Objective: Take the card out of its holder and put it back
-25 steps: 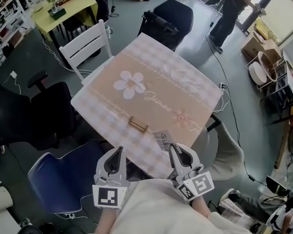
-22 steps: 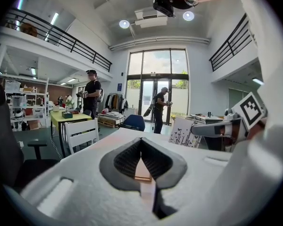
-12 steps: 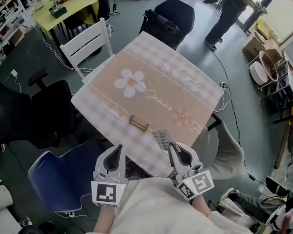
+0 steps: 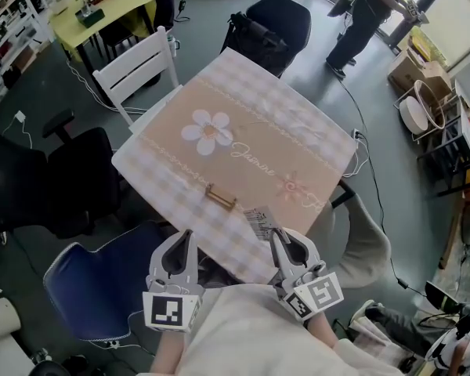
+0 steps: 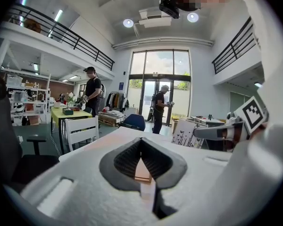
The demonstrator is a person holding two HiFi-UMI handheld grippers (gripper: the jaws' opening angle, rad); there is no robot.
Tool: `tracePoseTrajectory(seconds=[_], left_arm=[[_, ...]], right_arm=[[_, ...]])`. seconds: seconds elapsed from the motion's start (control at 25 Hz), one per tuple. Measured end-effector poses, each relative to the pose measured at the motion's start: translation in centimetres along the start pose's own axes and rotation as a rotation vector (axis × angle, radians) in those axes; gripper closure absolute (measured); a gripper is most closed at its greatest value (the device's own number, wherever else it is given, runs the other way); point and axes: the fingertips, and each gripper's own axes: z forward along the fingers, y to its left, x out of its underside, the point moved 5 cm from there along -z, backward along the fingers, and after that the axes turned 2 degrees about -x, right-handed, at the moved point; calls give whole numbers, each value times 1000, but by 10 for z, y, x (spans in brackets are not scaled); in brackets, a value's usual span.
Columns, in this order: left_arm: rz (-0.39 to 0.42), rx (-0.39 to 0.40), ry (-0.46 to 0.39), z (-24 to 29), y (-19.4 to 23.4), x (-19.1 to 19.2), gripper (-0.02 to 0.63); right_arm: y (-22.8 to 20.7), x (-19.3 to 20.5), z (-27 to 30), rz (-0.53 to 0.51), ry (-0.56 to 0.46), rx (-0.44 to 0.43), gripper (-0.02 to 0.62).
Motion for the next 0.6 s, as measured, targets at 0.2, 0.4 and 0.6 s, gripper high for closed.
tracePoseTrajectory(seconds=[0.2,0.4,0.6], left_arm=[[-3,-5,-4,2,2,0,606],[-6,-20,-1,2,6,0,606],[-13,-44,6,1,11,1,606]], right_arm=[[-3,2,2,2,7,-1,577],[-8,1,10,-17,7,-23,577],[-21,7,37,-75,23,-72,577]])
